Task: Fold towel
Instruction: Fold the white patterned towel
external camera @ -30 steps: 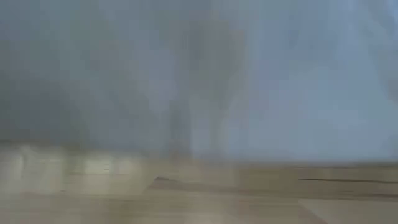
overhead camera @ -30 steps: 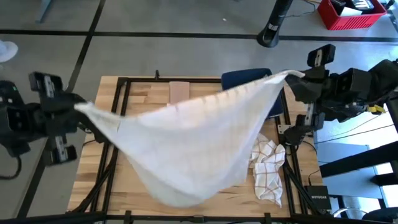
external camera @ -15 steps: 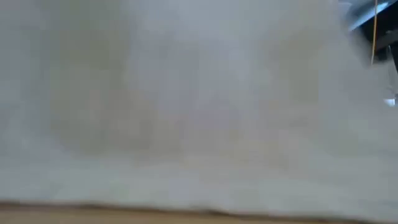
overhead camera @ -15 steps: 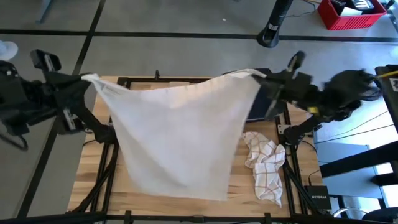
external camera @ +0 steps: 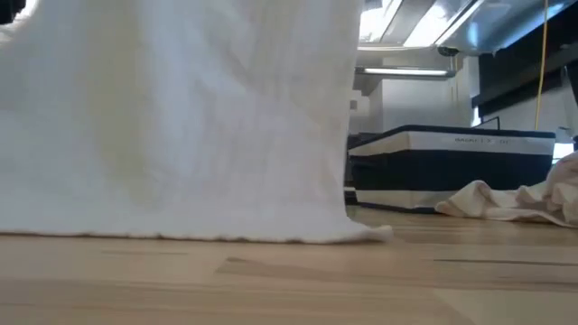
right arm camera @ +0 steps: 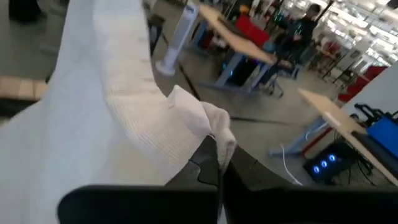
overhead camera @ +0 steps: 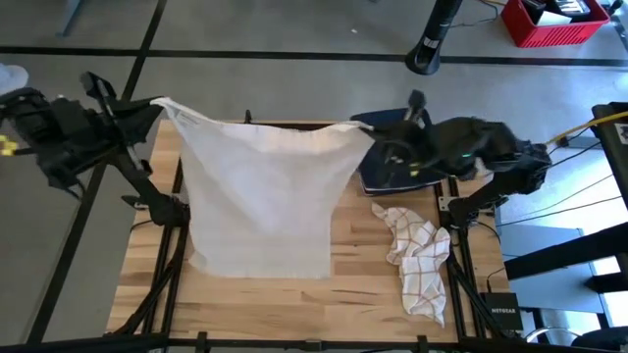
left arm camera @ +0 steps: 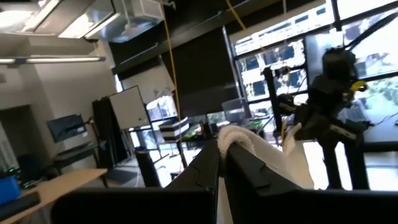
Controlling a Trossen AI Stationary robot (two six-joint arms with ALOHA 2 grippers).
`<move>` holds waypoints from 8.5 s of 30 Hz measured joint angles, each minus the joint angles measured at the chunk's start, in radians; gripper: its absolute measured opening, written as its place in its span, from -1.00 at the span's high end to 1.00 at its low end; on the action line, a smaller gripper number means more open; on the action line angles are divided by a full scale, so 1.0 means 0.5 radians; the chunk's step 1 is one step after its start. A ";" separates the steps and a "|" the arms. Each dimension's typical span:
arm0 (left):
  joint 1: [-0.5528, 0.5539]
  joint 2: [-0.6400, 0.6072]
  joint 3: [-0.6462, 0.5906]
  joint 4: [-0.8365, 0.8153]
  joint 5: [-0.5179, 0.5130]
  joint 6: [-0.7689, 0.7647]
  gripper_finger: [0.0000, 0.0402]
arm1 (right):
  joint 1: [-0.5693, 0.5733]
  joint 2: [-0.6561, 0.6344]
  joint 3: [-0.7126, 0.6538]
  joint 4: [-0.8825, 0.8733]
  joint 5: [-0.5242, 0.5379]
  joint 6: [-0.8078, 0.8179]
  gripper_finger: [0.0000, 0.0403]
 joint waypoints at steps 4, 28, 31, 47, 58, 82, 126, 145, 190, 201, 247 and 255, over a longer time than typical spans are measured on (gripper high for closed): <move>0.056 -0.159 -0.181 -0.001 -0.025 -0.075 0.97 | -0.101 0.002 -0.203 0.047 -0.072 0.031 0.99; 0.091 -1.029 -1.340 -0.006 -0.421 -0.822 0.97 | -0.571 0.035 -1.940 1.822 -0.742 0.254 0.99; 0.091 -1.133 -1.508 -0.008 -0.438 -0.915 0.97 | -0.587 0.067 -2.046 1.934 -0.739 0.256 0.99; 0.316 -1.375 -1.859 -0.180 -0.347 -0.500 0.98 | -0.877 0.224 -2.110 2.692 -0.360 -0.661 0.99; 0.513 -1.373 -1.864 -0.296 -0.342 -0.697 0.94 | -1.281 0.238 -2.109 2.645 -0.787 -0.152 0.90; 0.330 -0.905 -1.920 -0.542 -0.436 -1.618 0.10 | -0.890 0.091 -1.699 1.075 -1.561 0.500 -0.26; 0.223 1.031 -1.924 -1.258 2.344 -5.161 0.28 | 0.242 0.922 -2.014 1.241 -1.474 0.828 -0.23; 0.487 0.781 -1.513 -1.372 2.276 -4.488 0.56 | 0.414 0.468 -1.883 0.711 -0.902 0.510 -0.23; 1.315 1.058 -1.570 -2.359 1.805 -4.572 0.42 | 0.112 0.876 -2.289 2.033 -0.901 0.945 -0.23; 1.474 0.862 -1.294 -3.073 1.008 -4.475 0.93 | 0.112 0.880 -2.290 2.089 -0.945 0.944 -0.23; 2.641 0.471 -1.275 -2.507 2.099 -3.051 0.17 | 0.112 0.702 -2.288 1.847 -1.034 0.934 -0.23; 1.690 0.451 -1.429 -2.468 2.288 -3.780 0.24 | 0.112 0.556 -2.287 1.456 -1.038 0.804 -0.23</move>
